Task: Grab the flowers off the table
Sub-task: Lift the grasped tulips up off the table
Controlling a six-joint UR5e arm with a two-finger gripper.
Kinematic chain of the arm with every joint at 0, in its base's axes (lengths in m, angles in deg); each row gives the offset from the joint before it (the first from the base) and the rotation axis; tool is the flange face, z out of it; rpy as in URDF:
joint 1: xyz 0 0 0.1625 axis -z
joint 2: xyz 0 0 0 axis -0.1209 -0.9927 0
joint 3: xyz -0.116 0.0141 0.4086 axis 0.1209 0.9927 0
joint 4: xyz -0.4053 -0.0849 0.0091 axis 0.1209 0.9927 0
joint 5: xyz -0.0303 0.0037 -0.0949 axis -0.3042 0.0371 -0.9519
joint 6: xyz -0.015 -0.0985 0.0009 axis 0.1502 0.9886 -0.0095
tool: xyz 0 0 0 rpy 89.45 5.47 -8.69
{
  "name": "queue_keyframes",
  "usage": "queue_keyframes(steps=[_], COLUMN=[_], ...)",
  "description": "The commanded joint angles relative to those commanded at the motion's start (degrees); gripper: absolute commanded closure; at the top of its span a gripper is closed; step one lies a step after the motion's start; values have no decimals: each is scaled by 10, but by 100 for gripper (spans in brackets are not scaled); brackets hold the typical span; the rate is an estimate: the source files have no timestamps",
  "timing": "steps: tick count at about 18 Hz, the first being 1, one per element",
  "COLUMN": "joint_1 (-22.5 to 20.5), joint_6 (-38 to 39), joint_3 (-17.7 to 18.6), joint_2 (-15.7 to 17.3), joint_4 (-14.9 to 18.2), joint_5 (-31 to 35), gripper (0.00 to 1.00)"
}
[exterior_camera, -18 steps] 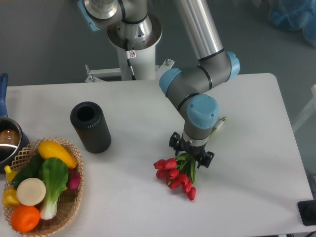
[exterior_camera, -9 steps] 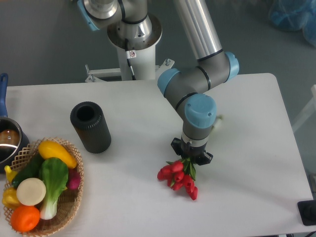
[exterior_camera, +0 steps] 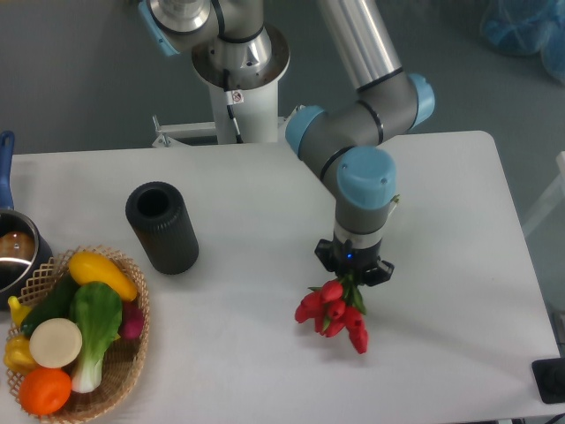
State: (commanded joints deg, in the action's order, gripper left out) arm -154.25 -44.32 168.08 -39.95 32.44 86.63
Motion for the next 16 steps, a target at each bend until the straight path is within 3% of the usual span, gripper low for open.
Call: queue_keyframes(steps=[2,5,11,16], joint_1=[-1,-3,-8,-6], joint_6=[1,-2,-32,-41], joint_3=[-24,-71,-140,-141], joint_2=[-1,-1,-7,-8], joint_4=[16,87,157,161], joint_5=[4,3,3,21], gripper=[100,100,100,100])
